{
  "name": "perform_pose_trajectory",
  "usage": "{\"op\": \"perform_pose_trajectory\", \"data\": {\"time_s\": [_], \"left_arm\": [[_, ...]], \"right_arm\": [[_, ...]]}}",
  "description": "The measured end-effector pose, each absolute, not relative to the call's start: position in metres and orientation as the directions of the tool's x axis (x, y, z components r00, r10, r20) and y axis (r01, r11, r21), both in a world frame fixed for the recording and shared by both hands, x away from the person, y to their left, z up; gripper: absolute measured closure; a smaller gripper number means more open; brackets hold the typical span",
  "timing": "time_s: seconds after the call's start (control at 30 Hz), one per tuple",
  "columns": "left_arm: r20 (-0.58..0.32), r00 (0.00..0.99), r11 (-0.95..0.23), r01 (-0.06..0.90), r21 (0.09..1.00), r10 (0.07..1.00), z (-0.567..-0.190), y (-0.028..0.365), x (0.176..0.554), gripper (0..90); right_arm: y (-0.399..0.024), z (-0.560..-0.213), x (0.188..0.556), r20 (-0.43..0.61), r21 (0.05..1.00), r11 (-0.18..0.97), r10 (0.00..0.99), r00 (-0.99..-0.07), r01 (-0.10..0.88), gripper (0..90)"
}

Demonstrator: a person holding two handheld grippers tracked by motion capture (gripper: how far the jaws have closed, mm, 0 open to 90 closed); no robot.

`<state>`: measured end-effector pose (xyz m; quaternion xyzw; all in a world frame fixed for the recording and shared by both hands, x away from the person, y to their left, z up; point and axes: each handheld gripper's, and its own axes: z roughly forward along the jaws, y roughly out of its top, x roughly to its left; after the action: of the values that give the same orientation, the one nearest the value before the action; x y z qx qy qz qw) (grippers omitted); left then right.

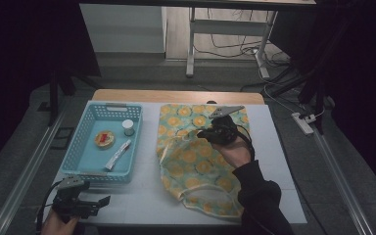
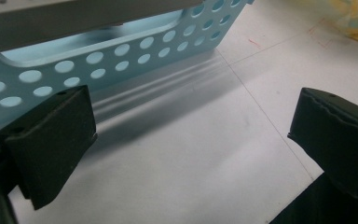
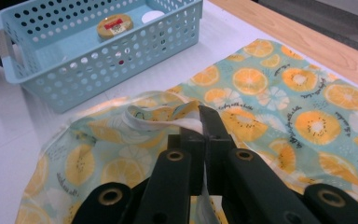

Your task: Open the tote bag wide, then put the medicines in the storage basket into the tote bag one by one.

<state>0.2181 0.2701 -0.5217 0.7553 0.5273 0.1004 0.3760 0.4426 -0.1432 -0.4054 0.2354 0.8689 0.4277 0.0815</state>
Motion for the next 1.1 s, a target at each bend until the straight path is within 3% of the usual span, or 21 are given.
{"op": "perform_pose_trajectory", "data": {"time_s": [1.1], "left_arm": [[-0.238, 0.423, -0.17, 0.727, 0.665, 0.874, -0.516, 0.268, 0.221, 0.0]], "right_arm": [[-0.154, -0.406, 0.446, 0.049, 0.786, 0.52, 0.486, -0.873, 0.334, 89.9]]}}
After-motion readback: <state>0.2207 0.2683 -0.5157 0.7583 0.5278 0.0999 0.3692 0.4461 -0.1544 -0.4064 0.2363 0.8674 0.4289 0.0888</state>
